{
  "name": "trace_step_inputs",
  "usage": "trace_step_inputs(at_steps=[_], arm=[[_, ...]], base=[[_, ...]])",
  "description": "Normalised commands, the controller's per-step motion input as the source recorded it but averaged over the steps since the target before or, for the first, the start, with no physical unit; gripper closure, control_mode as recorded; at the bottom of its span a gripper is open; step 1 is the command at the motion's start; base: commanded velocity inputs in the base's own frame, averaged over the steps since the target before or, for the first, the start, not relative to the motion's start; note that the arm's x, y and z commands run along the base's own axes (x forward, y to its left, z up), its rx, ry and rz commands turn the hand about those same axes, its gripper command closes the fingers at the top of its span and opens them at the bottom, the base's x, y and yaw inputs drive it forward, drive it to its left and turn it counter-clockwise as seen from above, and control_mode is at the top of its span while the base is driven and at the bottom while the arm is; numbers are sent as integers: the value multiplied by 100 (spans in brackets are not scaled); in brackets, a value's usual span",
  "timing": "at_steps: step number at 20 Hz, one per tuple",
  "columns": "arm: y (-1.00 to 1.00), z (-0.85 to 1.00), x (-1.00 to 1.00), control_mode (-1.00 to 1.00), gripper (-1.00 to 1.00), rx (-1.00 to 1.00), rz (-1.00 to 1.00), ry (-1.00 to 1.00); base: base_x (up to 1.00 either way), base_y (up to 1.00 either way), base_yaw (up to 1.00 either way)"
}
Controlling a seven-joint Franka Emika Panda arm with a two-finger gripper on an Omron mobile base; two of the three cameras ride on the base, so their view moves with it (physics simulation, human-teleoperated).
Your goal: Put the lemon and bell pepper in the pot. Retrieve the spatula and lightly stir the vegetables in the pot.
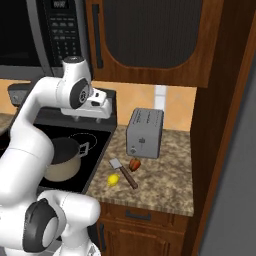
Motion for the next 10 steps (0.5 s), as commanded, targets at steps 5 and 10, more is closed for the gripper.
trace_step_inputs(at_steps=[5,10], arm=[[-78,-21,0,-100,-100,0,-6,2],[-99,-51,0,-100,-100,2,-6,2]], base=[[0,0,0],[0,0,0]])
